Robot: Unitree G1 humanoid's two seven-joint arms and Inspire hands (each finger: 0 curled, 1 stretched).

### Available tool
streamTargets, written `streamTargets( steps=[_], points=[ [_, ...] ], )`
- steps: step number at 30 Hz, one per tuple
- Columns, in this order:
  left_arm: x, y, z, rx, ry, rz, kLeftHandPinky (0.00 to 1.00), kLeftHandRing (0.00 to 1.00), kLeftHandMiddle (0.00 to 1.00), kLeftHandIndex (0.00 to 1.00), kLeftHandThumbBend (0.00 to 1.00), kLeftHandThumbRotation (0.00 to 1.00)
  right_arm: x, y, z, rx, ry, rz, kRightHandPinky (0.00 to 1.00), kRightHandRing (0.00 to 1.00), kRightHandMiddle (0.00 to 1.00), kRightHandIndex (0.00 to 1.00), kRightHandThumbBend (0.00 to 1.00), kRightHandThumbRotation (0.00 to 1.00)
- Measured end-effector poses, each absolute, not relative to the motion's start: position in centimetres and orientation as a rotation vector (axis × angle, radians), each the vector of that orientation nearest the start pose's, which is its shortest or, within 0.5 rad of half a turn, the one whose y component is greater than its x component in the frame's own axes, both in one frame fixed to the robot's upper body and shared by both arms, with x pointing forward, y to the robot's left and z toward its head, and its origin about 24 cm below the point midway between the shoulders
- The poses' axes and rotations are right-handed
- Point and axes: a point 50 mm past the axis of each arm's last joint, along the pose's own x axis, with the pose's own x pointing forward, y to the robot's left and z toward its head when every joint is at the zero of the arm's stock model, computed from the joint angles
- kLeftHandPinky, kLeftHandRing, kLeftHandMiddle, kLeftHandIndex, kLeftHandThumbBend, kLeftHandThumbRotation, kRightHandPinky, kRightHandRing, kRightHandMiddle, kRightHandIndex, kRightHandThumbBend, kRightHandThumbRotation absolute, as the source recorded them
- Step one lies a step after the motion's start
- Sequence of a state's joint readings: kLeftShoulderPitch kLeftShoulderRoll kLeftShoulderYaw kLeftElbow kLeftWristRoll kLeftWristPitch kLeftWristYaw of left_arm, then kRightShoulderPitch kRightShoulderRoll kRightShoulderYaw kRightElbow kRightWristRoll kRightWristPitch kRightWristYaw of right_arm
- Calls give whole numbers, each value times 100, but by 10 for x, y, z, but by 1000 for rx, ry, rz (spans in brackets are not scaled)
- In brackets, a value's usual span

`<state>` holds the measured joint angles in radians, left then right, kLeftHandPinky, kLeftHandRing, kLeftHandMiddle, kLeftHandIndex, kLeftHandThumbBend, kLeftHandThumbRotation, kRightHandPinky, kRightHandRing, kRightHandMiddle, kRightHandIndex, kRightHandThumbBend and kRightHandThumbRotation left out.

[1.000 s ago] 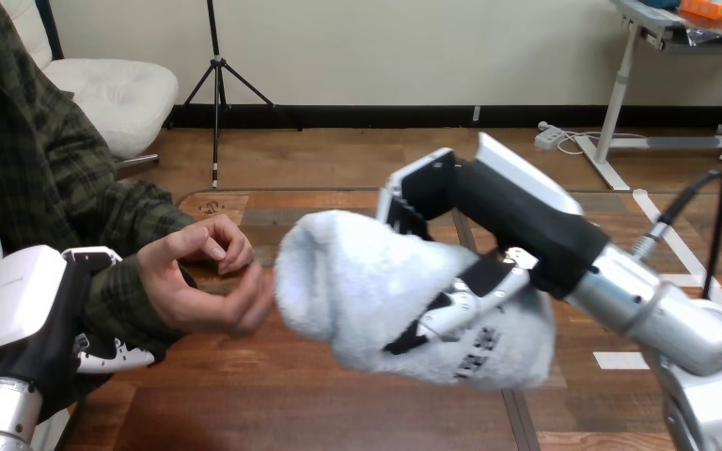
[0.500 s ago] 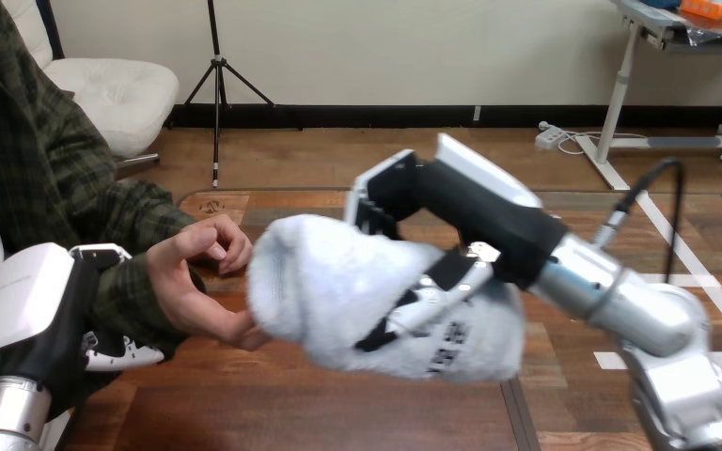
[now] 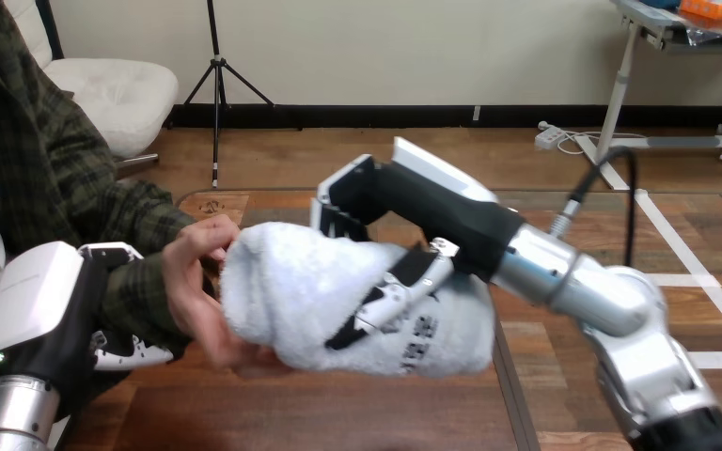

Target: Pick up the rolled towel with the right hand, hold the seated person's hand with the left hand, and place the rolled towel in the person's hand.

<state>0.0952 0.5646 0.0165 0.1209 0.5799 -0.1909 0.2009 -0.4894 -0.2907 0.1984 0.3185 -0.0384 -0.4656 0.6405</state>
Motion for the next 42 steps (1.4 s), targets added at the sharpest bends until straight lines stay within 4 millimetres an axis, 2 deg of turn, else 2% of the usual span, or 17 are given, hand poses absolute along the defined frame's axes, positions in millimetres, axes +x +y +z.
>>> streamTargets(
  steps=[19, 42],
  points=[
    [229, 247, 51, 1108, -85, 31, 36, 43, 48, 49, 94, 0, 330, -92, 123, -554, -419, 919, 12, 17, 23, 27, 81, 0],
    [230, 232, 49, 1072, -135, -7, 36, 42, 47, 47, 95, 0, 335, -94, 129, -566, -442, 906, 14, 18, 24, 27, 81, 0]
  ],
)
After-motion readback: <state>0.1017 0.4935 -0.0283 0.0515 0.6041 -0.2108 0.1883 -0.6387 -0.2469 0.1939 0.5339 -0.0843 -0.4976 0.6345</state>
